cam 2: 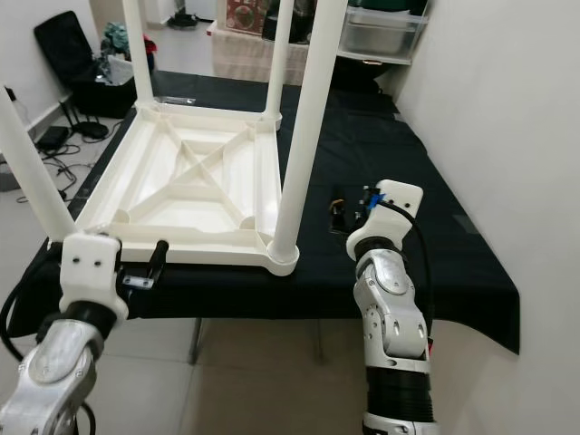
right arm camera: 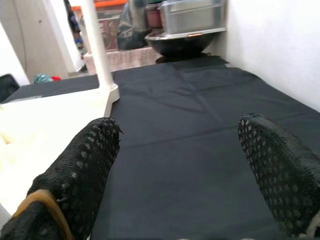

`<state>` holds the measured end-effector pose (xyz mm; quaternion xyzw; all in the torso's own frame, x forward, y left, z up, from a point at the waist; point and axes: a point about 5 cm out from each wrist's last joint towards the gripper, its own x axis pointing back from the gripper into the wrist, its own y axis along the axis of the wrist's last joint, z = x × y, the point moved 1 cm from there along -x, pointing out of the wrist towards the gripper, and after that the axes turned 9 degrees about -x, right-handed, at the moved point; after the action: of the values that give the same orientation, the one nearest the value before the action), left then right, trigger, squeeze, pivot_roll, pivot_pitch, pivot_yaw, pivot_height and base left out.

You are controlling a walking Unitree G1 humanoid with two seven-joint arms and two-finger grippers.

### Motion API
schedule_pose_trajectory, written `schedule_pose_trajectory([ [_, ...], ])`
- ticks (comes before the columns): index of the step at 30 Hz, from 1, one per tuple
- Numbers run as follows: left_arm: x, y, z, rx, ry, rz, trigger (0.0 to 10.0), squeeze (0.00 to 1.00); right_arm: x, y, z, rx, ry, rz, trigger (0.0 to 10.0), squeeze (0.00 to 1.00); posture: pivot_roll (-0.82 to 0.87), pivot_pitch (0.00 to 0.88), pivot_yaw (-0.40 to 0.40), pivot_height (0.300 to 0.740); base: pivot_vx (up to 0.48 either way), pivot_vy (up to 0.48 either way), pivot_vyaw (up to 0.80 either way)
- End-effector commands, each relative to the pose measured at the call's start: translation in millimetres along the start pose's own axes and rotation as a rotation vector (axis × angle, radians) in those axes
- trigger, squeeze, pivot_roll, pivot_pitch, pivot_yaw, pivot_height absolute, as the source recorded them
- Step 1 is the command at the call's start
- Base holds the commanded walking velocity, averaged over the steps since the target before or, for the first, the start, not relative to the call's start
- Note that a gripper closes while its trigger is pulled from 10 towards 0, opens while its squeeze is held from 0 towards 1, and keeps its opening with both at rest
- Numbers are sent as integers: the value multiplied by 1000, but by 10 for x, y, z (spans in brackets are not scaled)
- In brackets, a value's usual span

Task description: Building children table

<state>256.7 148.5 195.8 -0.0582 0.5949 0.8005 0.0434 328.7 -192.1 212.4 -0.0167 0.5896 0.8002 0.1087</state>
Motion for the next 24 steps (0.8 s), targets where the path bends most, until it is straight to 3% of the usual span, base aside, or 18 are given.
schedule_pose_trajectory([
  [1, -40, -29, -5, 2, -14, 6, 10000, 0, 39, 82, -70, 18, -29, -43, 10000, 0, 116, 82, -45, 740, 0, 0, 0],
  [6, -84, -21, -24, 2, -28, -4, 10000, 0, 51, 121, -78, 27, -33, -60, 10000, 0, 102, 71, -38, 740, 0, 0, 0],
  [10, -189, -25, -78, 14, -50, -21, 10000, 0, 21, 304, -27, -6, 18, -122, 10000, 0, 77, 15, -22, 740, 0, 0, 0],
  [18, -232, -16, -86, 19, -47, -35, 10000, 0, -64, 517, -9, 2, 53, -184, 10000, 0, 79, 0, -33, 740, 0, 0, 0],
  [24, -253, -26, -99, 20, -43, -42, 10000, 0, -88, 561, 120, -42, 127, -185, 10000, 0, 83, 0, -51, 740, 0, 0, 0],
])
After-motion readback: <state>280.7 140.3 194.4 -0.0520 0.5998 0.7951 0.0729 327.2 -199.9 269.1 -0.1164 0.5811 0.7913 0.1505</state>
